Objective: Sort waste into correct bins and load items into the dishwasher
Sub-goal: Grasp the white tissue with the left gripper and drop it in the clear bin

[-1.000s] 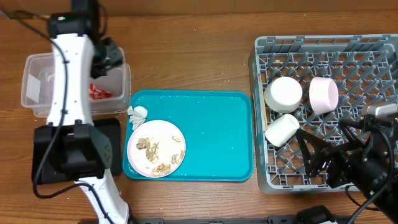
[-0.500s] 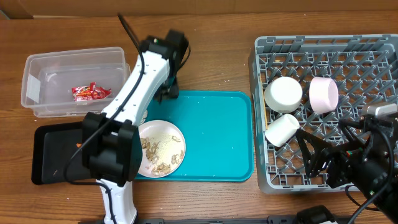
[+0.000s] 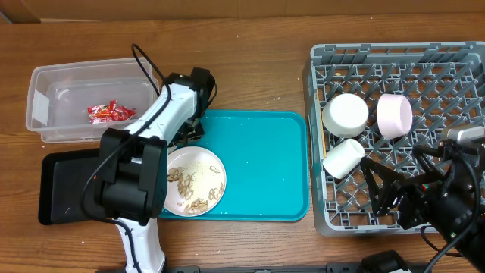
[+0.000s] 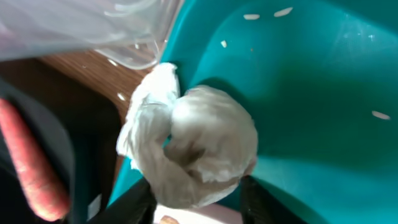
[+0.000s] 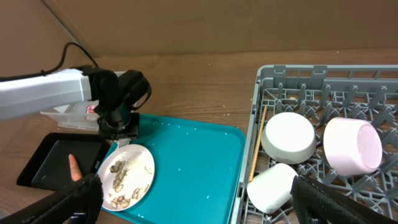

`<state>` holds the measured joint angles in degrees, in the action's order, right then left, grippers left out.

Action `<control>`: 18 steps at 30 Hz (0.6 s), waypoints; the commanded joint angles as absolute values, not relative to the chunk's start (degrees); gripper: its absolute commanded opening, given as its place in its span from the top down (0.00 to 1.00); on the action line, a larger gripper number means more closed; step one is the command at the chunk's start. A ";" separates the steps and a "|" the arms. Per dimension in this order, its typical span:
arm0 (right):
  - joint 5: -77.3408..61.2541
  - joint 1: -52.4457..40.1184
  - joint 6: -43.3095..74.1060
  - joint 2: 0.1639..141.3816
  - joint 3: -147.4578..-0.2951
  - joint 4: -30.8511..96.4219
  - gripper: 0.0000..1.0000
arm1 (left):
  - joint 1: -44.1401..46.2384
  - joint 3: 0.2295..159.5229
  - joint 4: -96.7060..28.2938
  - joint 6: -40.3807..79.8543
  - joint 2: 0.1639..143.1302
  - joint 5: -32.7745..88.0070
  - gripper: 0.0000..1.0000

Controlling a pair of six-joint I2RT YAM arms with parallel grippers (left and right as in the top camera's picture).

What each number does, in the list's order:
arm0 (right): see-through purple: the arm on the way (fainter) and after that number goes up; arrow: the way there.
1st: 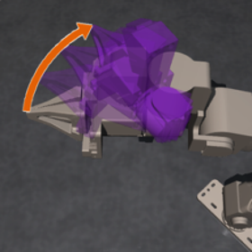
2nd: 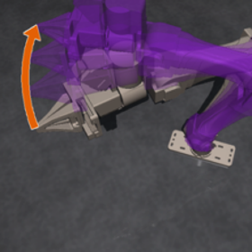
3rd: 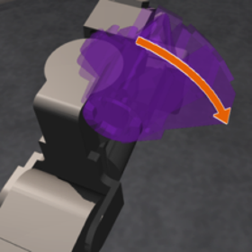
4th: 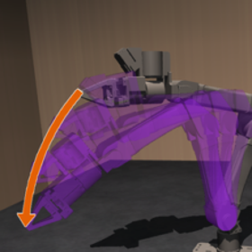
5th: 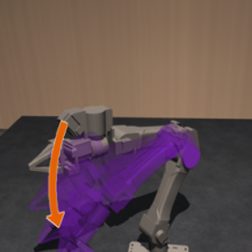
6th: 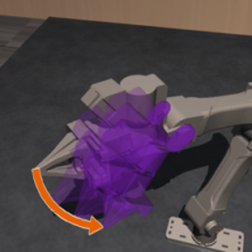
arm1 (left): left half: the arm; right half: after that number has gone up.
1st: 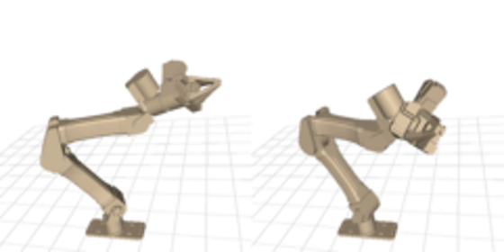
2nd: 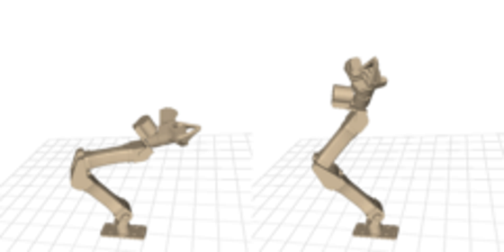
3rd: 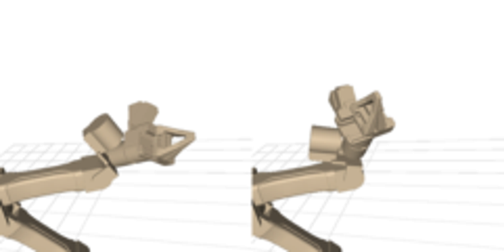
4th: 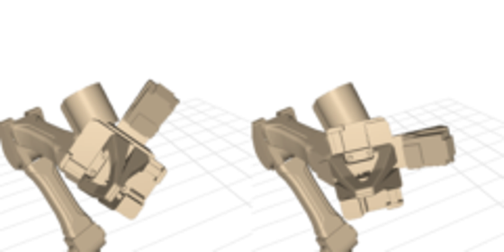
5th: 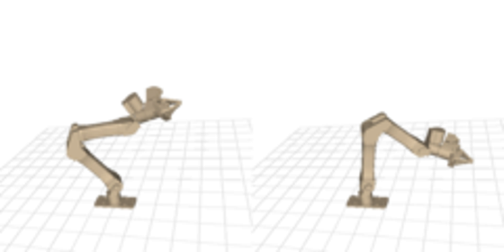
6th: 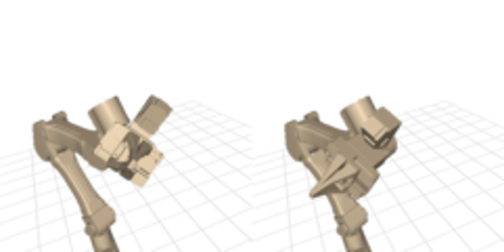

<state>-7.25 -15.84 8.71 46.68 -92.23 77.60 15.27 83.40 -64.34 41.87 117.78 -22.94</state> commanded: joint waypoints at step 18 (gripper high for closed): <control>-7.16 -15.77 8.08 46.41 -92.16 77.38 0.00 | 15.77 109.34 -76.20 38.09 116.81 -15.14 0.96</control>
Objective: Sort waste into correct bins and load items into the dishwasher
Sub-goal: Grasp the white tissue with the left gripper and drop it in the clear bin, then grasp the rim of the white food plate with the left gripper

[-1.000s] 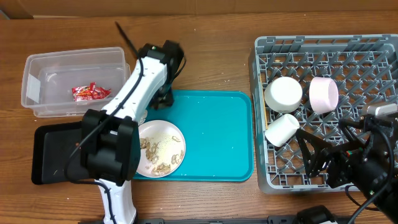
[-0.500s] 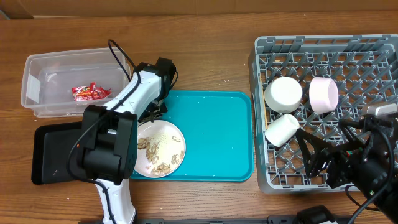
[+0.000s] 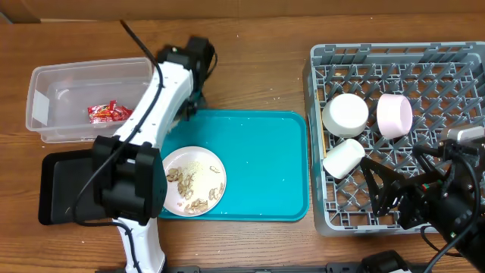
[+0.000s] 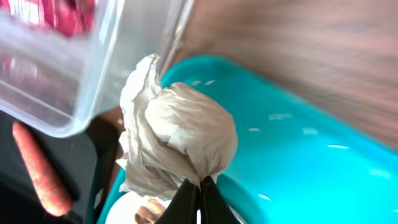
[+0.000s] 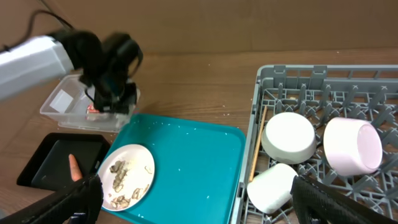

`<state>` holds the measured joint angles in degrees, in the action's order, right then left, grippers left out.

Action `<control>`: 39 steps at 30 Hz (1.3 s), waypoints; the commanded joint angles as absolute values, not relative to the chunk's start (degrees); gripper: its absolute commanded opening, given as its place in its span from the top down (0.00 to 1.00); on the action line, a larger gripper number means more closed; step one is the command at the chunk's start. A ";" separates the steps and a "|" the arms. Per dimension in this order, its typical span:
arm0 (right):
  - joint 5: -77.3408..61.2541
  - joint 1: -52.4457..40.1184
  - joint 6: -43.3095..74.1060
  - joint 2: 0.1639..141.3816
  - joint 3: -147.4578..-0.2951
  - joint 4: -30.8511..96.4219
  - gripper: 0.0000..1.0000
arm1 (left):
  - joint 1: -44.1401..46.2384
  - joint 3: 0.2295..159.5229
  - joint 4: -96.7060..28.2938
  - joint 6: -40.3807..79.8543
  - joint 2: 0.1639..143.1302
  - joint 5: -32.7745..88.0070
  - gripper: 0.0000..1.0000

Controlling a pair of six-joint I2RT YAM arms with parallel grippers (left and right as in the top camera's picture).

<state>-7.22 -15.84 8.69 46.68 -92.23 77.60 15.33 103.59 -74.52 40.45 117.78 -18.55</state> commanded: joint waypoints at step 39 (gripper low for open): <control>-7.16 -15.77 8.08 46.41 -92.16 77.38 0.00 | 34.76 93.60 -84.12 52.40 107.53 -13.91 0.51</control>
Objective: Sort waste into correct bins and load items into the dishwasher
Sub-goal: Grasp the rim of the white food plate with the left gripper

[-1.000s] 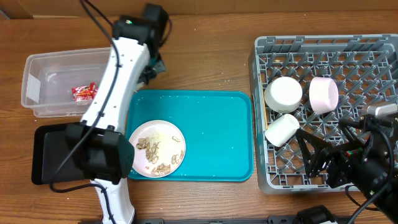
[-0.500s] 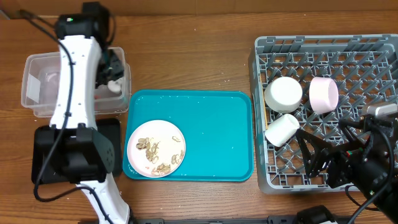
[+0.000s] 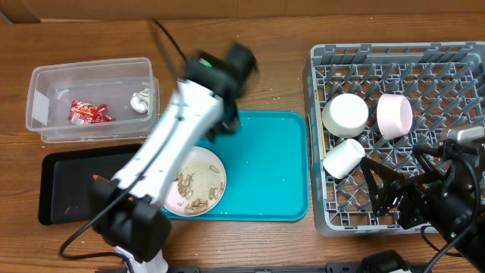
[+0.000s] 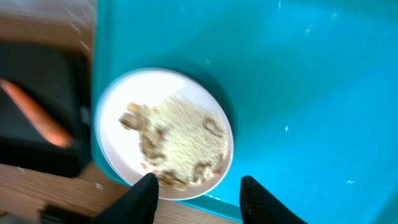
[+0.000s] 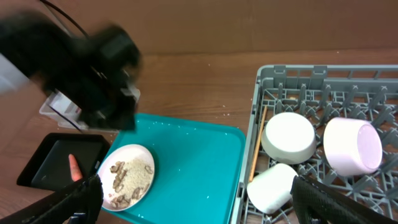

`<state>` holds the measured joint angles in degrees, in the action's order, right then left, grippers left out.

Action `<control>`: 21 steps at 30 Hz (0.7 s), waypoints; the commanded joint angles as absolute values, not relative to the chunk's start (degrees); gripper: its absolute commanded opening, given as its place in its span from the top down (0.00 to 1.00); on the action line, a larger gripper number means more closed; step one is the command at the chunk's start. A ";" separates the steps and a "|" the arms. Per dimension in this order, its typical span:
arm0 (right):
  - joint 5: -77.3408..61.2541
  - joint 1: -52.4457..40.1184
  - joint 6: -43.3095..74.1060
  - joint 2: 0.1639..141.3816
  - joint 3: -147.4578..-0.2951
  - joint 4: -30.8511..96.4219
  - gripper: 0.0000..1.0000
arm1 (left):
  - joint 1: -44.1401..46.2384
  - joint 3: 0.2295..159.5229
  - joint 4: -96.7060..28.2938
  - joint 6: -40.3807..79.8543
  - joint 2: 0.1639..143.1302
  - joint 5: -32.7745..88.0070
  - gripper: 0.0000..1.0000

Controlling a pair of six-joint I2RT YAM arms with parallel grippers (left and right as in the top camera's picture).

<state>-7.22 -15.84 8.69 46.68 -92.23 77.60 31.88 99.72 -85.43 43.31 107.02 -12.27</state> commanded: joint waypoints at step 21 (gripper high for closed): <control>-7.18 -15.77 8.08 46.41 -92.16 77.38 0.00 | 36.64 68.27 -53.32 51.20 107.57 -20.99 0.66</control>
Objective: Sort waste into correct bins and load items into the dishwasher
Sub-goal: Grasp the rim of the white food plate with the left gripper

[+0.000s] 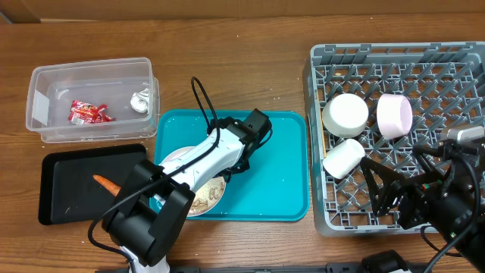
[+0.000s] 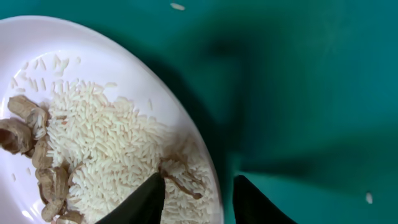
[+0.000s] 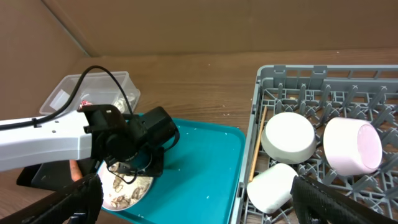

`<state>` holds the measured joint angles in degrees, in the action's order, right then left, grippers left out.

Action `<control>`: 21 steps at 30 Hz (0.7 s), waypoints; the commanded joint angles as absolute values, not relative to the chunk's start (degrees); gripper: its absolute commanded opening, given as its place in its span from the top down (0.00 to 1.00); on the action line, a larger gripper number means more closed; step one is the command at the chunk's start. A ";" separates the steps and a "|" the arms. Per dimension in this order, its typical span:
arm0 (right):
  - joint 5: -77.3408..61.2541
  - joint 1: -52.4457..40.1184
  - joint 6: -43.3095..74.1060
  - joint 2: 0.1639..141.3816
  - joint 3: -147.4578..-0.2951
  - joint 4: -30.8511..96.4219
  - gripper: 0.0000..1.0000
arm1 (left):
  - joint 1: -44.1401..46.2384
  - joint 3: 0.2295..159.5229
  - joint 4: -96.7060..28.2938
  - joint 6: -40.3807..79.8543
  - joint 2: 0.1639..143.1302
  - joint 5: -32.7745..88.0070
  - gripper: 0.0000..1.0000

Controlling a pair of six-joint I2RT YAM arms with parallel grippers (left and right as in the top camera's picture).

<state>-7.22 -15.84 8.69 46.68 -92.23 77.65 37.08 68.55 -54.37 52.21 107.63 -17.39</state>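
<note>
A white plate of rice and brown scraps lies on the left of the teal tray. My left gripper is open and low at the plate's right rim. One finger is over the rice and the other over the tray, so the rim lies between them. From overhead, the arm hides much of the plate. My right gripper stands open over the near part of the grey dish rack with nothing in it.
In the rack are a white bowl, a pink cup, a white cup and a chopstick. The clear bin holds a red wrapper and a crumpled tissue. A carrot lies in the black bin.
My left gripper was open high above the plate. Now it is down at the plate's right rim, with the rim between its open fingers. The right arm has not moved.
My left gripper was open around a crumpled tissue at the tray's left corner. Then it was shut on the tissue, held up beside the clear bin. Later the tissue lay in that bin and the gripper was open over the plate, where it now sits low.
</note>
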 commanded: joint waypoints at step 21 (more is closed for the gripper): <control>-7.16 -15.77 8.08 46.41 -92.16 77.38 0.00 | 33.47 68.27 -49.12 46.19 113.49 -18.39 0.96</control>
